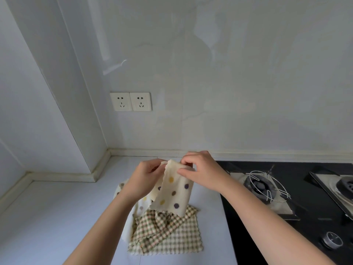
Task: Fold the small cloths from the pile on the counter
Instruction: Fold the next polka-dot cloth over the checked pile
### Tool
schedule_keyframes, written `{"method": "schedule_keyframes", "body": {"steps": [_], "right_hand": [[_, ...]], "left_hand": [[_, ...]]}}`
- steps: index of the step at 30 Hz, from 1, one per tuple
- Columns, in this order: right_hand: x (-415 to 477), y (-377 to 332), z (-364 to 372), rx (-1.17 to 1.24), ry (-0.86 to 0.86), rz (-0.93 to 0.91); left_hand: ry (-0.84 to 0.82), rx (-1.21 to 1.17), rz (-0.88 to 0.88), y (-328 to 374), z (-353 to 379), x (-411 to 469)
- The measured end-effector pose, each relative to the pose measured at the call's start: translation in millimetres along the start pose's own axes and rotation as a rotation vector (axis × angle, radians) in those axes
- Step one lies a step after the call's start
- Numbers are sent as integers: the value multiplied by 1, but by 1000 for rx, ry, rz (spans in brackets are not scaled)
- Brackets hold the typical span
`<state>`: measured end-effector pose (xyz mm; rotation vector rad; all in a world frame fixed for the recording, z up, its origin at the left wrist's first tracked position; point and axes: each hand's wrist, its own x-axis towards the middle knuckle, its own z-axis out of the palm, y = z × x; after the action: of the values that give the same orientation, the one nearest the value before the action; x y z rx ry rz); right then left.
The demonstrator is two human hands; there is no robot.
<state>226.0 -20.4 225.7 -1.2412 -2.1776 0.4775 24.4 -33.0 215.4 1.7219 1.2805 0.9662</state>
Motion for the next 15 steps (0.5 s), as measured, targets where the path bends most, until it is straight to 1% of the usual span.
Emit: {"method": "schedule_keyframes", "body": {"steps": [3, 6, 13, 15], "right_hand": [[-1, -3, -1, -63, -91, 48], [-1, -6, 1, -72, -151, 40], [2, -1, 10, -43, -99, 77], [2, -3, 10, -24, -89, 81]], "left_hand": [[-13, -67, -5, 2, 1, -2], [-12, -79, -16, 5, 1, -3], [-53, -92, -45, 6, 1, -4], [-70, -127, -56, 4, 0, -5]]}}
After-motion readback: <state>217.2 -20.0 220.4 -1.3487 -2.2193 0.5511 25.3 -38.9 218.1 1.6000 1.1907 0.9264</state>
